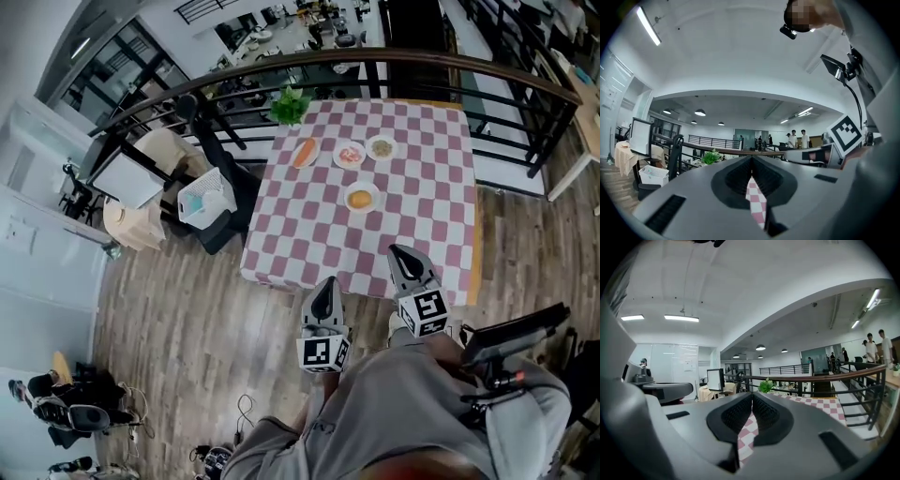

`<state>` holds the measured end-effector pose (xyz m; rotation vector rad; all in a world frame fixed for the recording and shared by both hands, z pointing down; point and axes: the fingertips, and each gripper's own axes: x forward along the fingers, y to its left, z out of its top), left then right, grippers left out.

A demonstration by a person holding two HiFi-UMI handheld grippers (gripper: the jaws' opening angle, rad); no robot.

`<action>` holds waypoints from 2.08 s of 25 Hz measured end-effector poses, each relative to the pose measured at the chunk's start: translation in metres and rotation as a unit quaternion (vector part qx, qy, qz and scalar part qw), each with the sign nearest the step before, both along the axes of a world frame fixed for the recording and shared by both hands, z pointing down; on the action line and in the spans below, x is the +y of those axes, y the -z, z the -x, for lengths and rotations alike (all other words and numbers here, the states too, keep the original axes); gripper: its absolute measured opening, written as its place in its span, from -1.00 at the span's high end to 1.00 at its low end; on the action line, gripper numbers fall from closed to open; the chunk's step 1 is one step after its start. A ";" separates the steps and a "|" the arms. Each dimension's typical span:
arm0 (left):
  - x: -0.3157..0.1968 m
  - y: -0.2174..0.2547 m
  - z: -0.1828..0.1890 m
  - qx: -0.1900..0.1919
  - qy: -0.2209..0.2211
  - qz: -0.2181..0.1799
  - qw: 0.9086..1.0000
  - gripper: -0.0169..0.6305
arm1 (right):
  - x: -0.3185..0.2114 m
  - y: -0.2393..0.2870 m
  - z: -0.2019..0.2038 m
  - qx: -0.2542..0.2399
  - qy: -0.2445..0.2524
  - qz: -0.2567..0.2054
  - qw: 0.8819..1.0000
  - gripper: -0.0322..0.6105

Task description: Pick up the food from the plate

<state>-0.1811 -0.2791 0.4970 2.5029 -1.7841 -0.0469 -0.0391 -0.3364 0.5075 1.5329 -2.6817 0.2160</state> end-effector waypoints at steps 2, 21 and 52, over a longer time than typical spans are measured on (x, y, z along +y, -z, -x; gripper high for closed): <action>-0.028 0.008 -0.015 -0.004 -0.012 -0.010 1.000 0.91 | -0.018 0.003 -0.011 -0.004 -0.006 -0.008 1.000 0.86; -0.131 0.043 -0.121 0.010 -0.183 -0.032 0.983 0.91 | -0.057 0.036 -0.116 0.006 -0.179 -0.024 0.983 0.86; -0.220 -0.076 -0.083 -0.143 -0.228 0.088 0.959 -0.07 | -0.034 0.002 -0.162 0.034 -0.270 0.021 0.962 0.86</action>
